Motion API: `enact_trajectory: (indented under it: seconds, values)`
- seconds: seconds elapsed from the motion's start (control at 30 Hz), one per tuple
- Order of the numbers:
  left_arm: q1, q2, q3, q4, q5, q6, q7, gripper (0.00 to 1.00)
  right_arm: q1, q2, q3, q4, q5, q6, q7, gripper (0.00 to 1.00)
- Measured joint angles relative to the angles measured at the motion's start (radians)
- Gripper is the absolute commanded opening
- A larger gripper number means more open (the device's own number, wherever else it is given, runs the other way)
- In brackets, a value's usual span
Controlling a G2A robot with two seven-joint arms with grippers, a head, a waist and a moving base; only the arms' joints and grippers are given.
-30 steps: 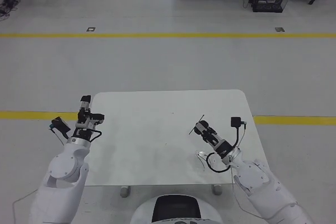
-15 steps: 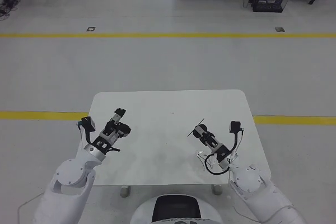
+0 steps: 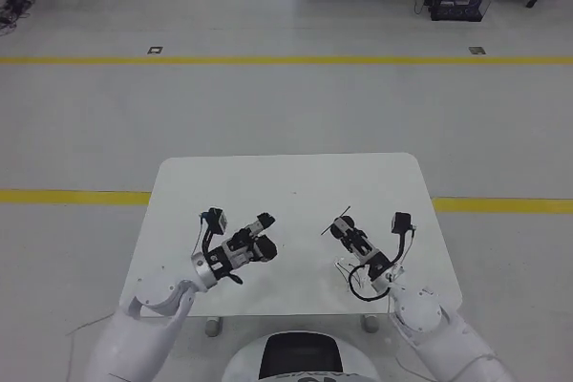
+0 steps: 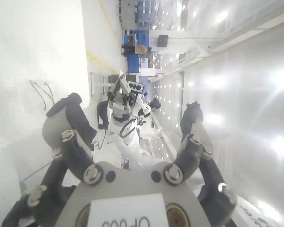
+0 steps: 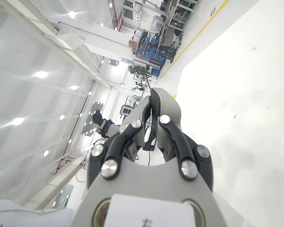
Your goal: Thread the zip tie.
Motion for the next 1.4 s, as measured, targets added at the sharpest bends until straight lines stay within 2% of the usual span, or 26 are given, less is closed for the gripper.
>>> enact_trajectory:
  seconds: [0.1, 0.33, 0.43, 0.53, 0.63, 0.73, 0.93, 1.13, 1.2, 1.4]
  values:
    - [-0.036, -0.005, 0.049, 0.028, -0.001, 0.006, -0.009, 1.00, 0.004, -0.006, 0.004, 0.022, 0.043, 0.000, 0.040, 0.00]
    - [-0.033, -0.005, 0.047, 0.027, -0.001, 0.004, -0.009, 1.00, 0.006, -0.006, 0.007, 0.026, 0.040, 0.000, 0.042, 0.00]
    - [-0.034, -0.008, 0.067, 0.045, -0.051, 0.005, -0.019, 1.00, 0.016, -0.009, -0.001, 0.022, 0.028, 0.000, 0.066, 0.00]
    - [-0.052, -0.012, 0.099, 0.077, -0.099, -0.001, -0.051, 1.00, 0.026, -0.017, -0.010, 0.028, 0.090, 0.000, 0.116, 0.00]
    - [-0.077, -0.018, 0.133, 0.112, -0.141, -0.008, -0.057, 1.00, 0.031, -0.027, -0.010, 0.042, 0.167, 0.000, 0.171, 0.00]
    - [-0.097, -0.022, 0.153, 0.126, -0.145, -0.045, -0.056, 1.00, 0.036, -0.032, -0.005, 0.049, 0.203, 0.000, 0.208, 0.00]
    - [-0.096, -0.022, 0.156, 0.126, -0.140, -0.040, -0.051, 1.00, 0.036, -0.032, -0.005, 0.049, 0.200, 0.001, 0.203, 0.00]
    - [-0.104, -0.026, 0.199, 0.145, -0.144, -0.044, -0.025, 1.00, 0.044, -0.049, -0.040, 0.057, 0.168, 0.000, 0.128, 0.00]
    - [-0.109, -0.029, 0.209, 0.146, -0.142, -0.062, -0.005, 1.00, 0.047, -0.056, -0.049, 0.054, 0.159, 0.000, 0.100, 0.00]
    - [-0.109, -0.029, 0.210, 0.146, -0.144, -0.065, -0.003, 1.00, 0.047, -0.056, -0.049, 0.053, 0.159, 0.000, 0.099, 0.00]
